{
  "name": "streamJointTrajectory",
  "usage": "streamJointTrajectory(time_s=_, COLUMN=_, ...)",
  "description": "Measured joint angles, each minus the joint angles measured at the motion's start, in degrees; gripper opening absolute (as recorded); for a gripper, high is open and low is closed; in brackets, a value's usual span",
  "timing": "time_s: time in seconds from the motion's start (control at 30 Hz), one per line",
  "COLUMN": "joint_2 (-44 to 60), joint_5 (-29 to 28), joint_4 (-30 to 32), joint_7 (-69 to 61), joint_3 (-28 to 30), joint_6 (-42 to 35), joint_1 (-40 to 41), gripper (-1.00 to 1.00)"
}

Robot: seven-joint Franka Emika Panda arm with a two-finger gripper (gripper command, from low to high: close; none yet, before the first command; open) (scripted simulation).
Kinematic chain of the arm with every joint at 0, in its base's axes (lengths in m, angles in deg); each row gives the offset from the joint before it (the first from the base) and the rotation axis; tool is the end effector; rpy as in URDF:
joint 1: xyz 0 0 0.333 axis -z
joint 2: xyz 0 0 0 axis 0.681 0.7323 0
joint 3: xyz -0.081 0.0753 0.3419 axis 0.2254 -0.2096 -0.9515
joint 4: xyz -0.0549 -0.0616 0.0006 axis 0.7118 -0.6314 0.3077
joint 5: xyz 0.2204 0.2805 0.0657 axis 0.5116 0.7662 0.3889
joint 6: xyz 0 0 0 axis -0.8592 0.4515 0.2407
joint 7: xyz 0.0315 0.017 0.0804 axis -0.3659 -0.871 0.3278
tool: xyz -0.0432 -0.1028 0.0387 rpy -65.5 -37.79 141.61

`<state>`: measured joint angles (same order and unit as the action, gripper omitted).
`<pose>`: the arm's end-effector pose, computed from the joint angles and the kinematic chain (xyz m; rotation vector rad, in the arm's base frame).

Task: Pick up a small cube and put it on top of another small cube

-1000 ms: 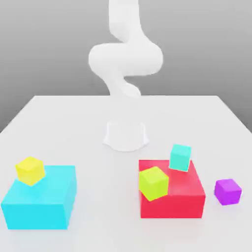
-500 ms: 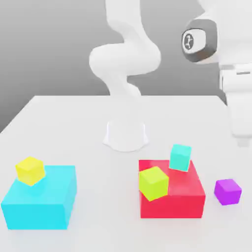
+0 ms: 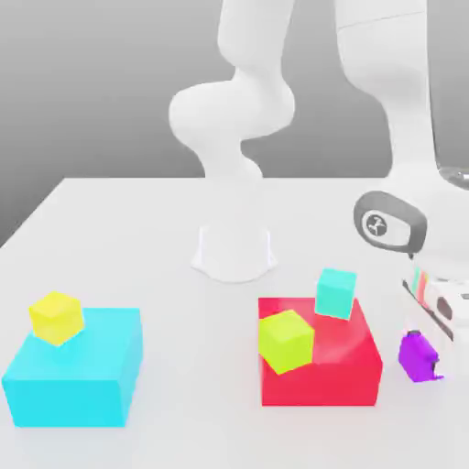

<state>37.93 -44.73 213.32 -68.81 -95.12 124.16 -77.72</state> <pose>0.3243 0.3009 0.1971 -2.7847 -1.4541 0.0012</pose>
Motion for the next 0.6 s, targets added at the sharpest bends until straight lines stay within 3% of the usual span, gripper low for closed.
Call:
streamJointTrajectory(time_s=0.1, joint_2=0.43, joint_5=-0.25, joint_4=-0.07, joint_7=0.17, joint_3=0.19, joint_6=0.32, joint_1=-0.15, gripper=-1.0)
streamJointTrajectory(time_s=0.3, joint_2=-10.55, joint_5=5.11, joint_4=2.1, joint_7=-3.25, joint_3=-3.43, joint_6=-8.41, joint_1=2.97, gripper=-1.0)
streamJointTrajectory(time_s=0.6, joint_2=-29.34, joint_5=8.45, joint_4=5.53, joint_7=12.37, joint_3=4.06, joint_6=-23.48, joint_1=14.94, gripper=-1.0)
